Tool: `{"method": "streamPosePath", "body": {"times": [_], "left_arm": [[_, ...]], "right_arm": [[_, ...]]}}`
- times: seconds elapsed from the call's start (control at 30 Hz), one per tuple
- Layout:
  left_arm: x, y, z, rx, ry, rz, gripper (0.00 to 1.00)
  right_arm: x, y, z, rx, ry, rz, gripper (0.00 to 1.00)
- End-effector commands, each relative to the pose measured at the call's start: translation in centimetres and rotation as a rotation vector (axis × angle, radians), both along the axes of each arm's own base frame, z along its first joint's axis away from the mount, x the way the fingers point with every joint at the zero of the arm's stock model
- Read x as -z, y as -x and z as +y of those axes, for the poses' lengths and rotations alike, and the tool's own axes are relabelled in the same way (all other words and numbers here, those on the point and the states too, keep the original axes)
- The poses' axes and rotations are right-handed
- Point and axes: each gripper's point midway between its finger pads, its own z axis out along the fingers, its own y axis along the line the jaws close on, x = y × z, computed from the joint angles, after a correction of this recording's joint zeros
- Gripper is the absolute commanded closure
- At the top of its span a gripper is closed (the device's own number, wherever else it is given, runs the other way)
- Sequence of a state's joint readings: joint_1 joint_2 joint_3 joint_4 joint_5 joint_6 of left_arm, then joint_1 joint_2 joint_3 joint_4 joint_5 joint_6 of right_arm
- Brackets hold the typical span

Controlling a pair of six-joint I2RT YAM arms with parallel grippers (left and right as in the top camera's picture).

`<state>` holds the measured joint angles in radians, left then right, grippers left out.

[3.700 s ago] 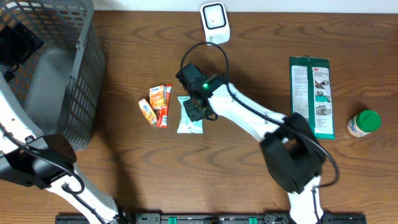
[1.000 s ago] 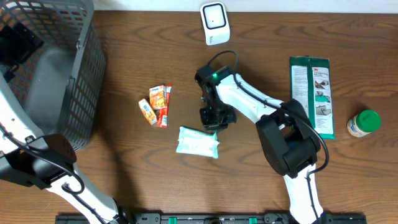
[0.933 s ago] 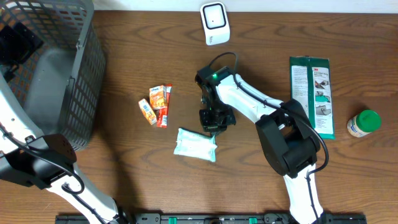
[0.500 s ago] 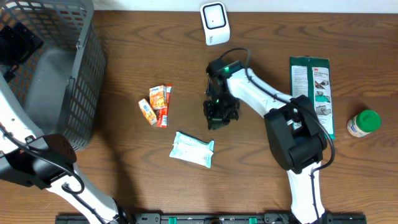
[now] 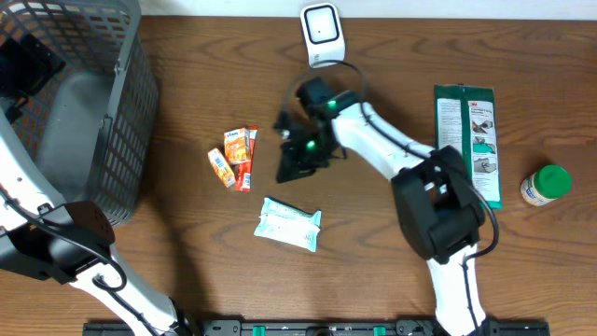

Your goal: Scan the item barcode

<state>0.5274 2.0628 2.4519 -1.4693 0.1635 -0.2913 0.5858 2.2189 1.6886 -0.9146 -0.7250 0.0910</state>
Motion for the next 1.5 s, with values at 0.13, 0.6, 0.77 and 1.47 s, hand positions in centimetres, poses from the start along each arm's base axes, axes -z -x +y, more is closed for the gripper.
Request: {"method": "streamPosePath", "body": {"times": [0.13, 0.6, 0.77, 1.47], "left_arm": [[-1.5, 0.2, -0.3, 0.003, -0.011, -0.036, 0.02], [-1.5, 0.2, -0.3, 0.003, -0.011, -0.036, 0.02], [-1.5, 0.2, -0.3, 0.003, -0.011, -0.036, 0.02], [-1.5, 0.2, -0.3, 0.003, -0.011, -0.036, 0.02]], "right_arm": [[0.4, 2.0, 3.9, -0.239, 0.123, -0.27, 0.99], [2.4, 8.8, 3.8, -0.472, 0.394, -0.358, 0.98], [2.5, 9.7, 4.1, -0.493, 0.393, -0.358, 0.95], [5.1, 11.2, 2.7, -0.509, 0.476, -0.361, 0.98]]}}
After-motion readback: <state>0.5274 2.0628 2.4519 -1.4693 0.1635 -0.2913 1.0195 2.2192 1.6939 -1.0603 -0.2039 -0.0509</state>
